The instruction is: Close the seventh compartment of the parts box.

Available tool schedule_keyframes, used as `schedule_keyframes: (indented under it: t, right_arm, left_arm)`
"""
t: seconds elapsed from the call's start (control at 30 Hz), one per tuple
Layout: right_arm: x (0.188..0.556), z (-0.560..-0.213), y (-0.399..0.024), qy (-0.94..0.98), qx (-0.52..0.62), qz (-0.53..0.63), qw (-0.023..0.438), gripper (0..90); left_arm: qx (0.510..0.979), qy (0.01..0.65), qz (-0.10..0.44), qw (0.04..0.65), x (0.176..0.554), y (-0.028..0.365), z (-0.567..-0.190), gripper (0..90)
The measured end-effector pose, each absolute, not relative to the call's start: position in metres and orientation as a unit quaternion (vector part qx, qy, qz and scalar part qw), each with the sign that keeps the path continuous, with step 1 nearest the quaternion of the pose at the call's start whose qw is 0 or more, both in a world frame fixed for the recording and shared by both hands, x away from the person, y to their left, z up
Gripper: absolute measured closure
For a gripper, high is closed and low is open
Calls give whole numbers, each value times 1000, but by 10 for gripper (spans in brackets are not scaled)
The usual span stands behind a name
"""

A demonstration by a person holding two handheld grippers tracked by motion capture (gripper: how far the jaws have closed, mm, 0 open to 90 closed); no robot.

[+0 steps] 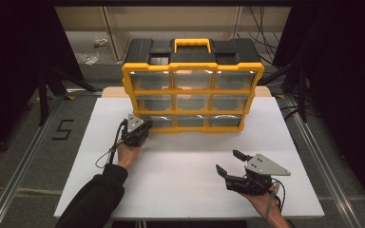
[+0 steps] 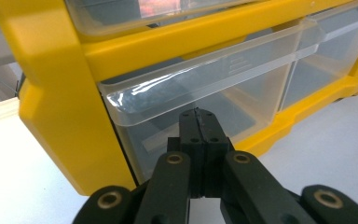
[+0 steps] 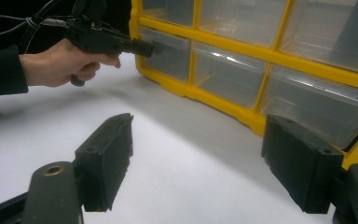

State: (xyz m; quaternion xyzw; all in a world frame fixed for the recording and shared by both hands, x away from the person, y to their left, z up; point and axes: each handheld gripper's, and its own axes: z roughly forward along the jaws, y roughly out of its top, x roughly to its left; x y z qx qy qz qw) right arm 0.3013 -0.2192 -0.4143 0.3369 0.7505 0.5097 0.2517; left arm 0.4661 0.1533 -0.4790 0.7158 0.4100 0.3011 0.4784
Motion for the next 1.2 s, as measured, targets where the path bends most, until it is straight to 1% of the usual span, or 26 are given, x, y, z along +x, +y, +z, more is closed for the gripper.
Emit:
schedule_keyframes:
  t: [0.67,0.87,1.1,1.13,1.2]
  right_arm:
    - [302,-414,-220,750,337,509,252,257]
    - [301,-414,-220,750,338,509,253,257]
    - [301,-414,-221,749,339,510,254,257]
    - [301,-414,-221,749,339,509,254,257]
    - [301,-414,-220,749,339,509,254,257]
  left_arm:
    - [708,414,298,488,472,153,-477,897]
    - [707,416,287,495,470,151,-475,897]
    - [717,407,271,498,463,146,-471,893]
    - [717,407,269,498,462,146,-470,888]
    - [717,405,265,501,461,147,-469,848]
